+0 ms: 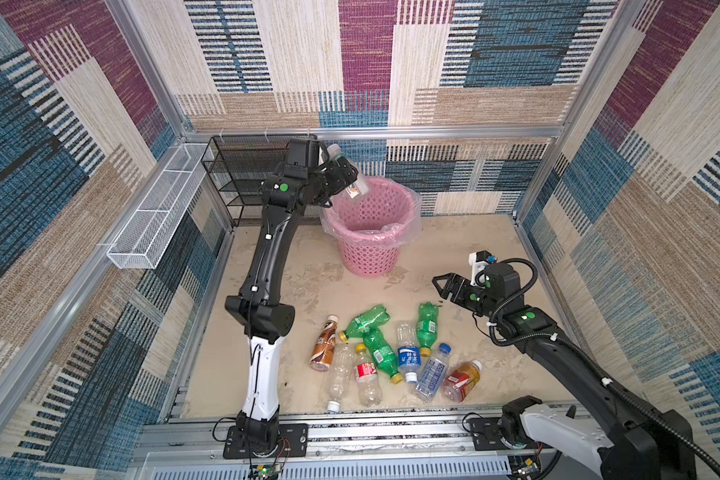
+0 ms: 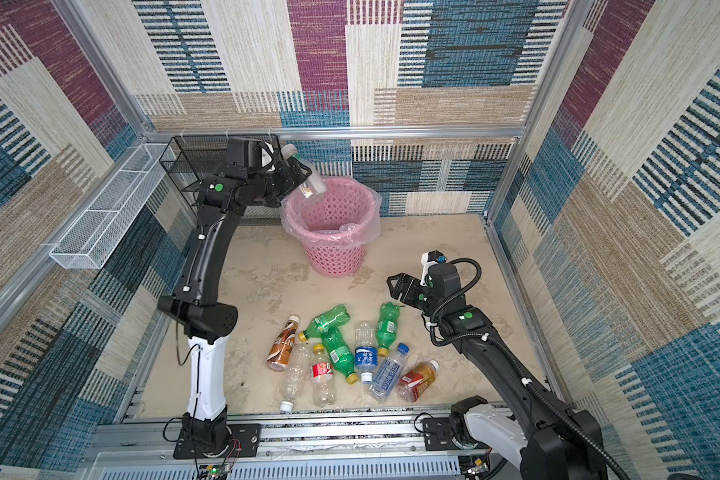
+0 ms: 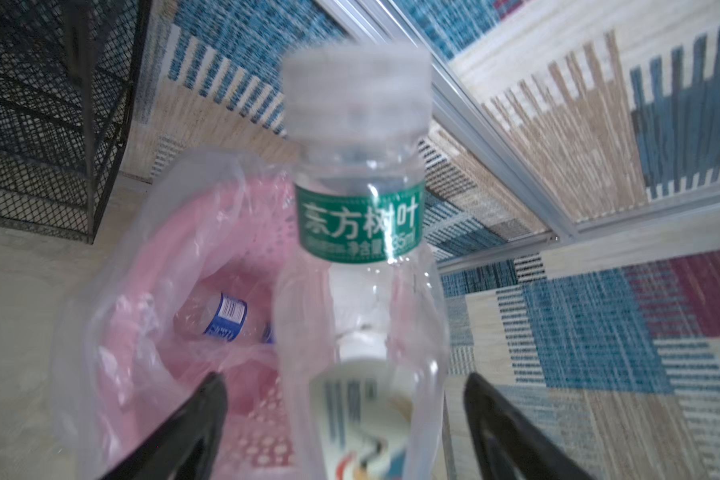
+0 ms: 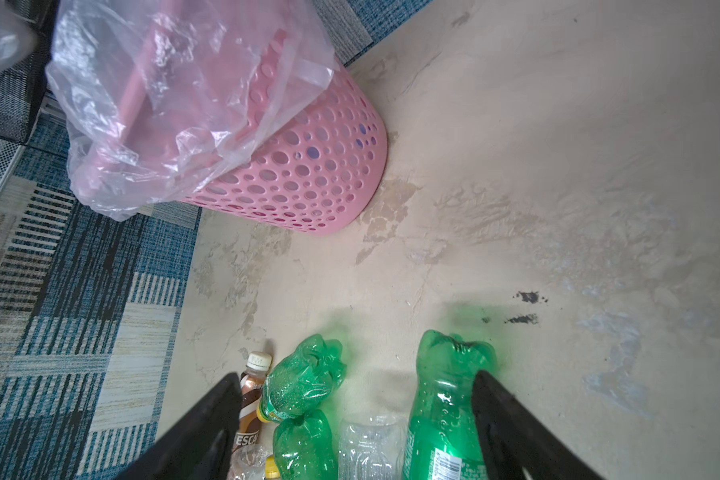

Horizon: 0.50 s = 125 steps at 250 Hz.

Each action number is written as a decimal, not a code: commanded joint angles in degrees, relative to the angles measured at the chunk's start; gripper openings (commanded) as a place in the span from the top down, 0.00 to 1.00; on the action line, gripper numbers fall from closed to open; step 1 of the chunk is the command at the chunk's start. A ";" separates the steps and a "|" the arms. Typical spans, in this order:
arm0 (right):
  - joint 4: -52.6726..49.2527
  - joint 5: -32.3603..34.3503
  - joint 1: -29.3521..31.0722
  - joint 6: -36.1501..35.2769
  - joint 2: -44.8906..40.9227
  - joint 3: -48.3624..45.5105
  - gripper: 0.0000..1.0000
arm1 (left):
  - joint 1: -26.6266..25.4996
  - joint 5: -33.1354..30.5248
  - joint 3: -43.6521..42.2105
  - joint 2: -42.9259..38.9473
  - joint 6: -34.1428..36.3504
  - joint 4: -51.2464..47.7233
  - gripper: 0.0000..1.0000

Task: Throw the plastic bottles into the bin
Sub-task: 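Carry the green-label bottle with the left gripper and release it into the pink bin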

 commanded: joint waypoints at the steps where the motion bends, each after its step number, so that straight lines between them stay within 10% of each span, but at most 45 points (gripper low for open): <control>1: -2.48 1.96 -0.01 -0.22 -1.54 -0.41 0.12 | 0.77 3.10 -3.76 -16.08 2.42 -1.78 0.02; 39: -1.92 2.70 -0.05 -0.15 -2.10 -2.00 0.11 | -1.78 0.71 -51.96 -48.00 4.28 30.01 0.01; 125: -1.86 -0.47 -0.05 0.76 0.89 -3.32 0.12 | -1.43 -1.54 -73.26 -64.89 6.38 25.81 0.01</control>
